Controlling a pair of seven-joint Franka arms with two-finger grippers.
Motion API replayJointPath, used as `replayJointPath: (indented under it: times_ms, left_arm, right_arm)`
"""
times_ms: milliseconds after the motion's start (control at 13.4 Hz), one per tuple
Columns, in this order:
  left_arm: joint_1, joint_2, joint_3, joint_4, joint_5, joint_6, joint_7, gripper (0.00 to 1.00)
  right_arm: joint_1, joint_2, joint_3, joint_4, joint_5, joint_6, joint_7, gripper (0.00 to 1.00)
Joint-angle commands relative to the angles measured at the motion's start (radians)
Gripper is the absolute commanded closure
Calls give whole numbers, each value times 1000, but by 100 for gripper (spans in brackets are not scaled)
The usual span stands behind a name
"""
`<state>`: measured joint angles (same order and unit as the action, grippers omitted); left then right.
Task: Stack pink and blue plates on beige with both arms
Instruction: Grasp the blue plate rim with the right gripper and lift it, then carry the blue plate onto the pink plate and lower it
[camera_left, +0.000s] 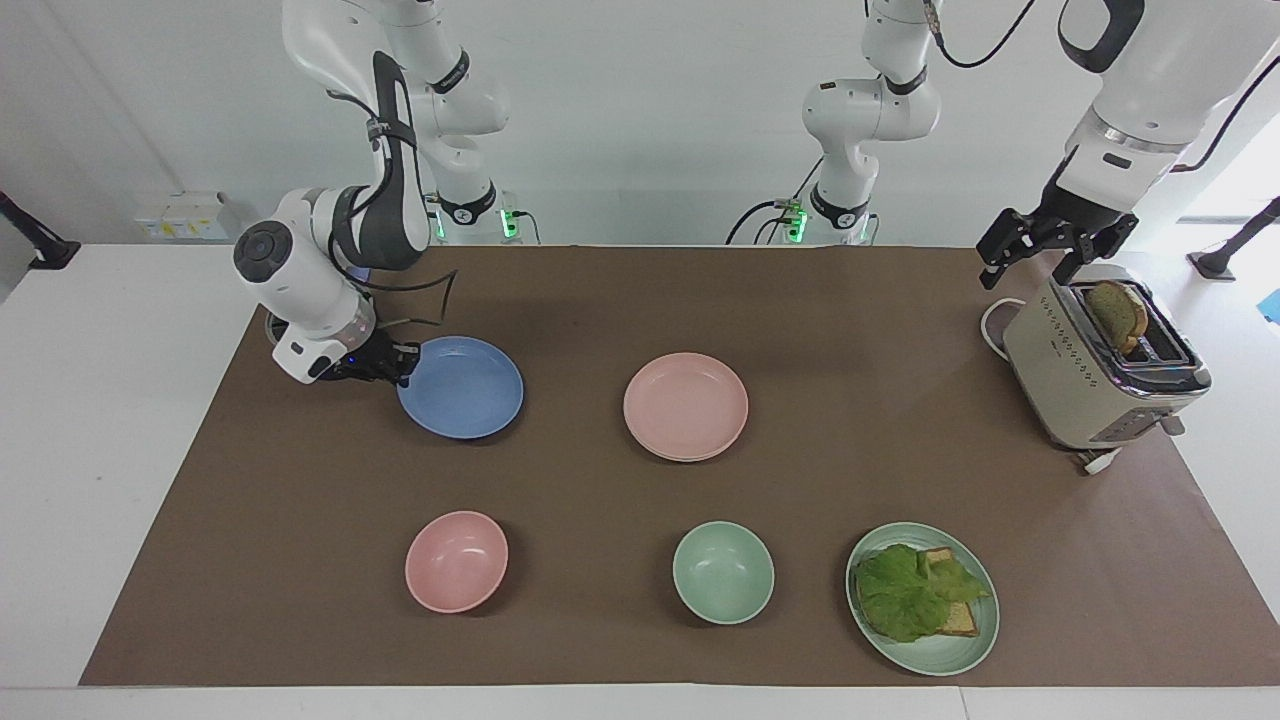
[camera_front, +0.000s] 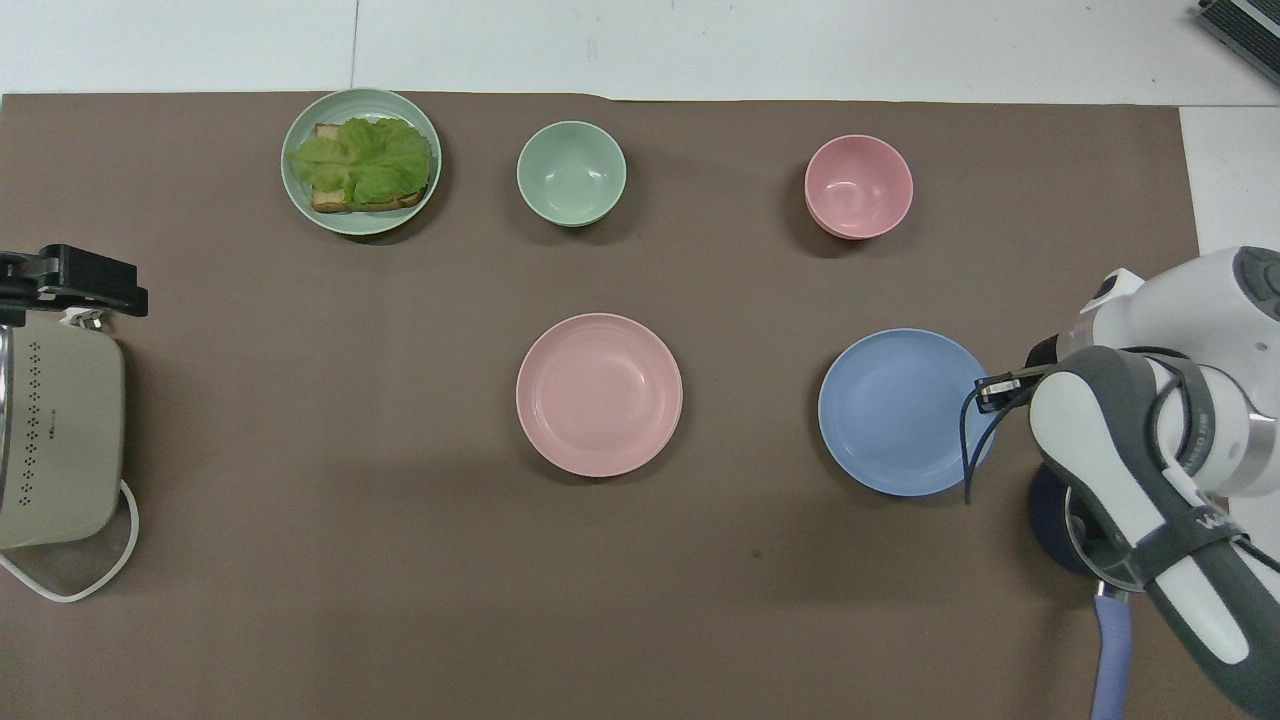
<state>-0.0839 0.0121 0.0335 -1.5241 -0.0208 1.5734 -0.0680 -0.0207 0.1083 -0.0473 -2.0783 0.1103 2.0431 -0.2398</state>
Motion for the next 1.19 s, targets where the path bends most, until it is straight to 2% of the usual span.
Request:
replayJointPath:
  times_ms: [0,224,373,596,746,895,1118]
  left_arm:
    - [9,-11,-6,-8,15,-10,7,0]
    - [9,-11,-6,-8,15,-9,7,0]
    - [9,-11,-6,-8,15,-9,7,0]
    - [9,-11,-6,-8,15,-9,7,0]
    - [9,-11,-6,-8,15,-9,7,0]
    - [9,-11,-6,-8,15,-10,7,0]
    - [9,-11,-6,-8,15,-10,7,0]
  right_arm:
    - [-5,-59,12,38,11,-98,-7,100]
    - [25,-61,46,127,64,-202,31,100]
    - [111,-59,53,127,98,-184,173,100]
    - [253,-50,53,126,120,-88,420,100]
    - [321,-16,53,126,213,-20,514,100]
    - [422,17,53,127,232,69,633,100]
    - [465,59,55,132,241,141,666,100]
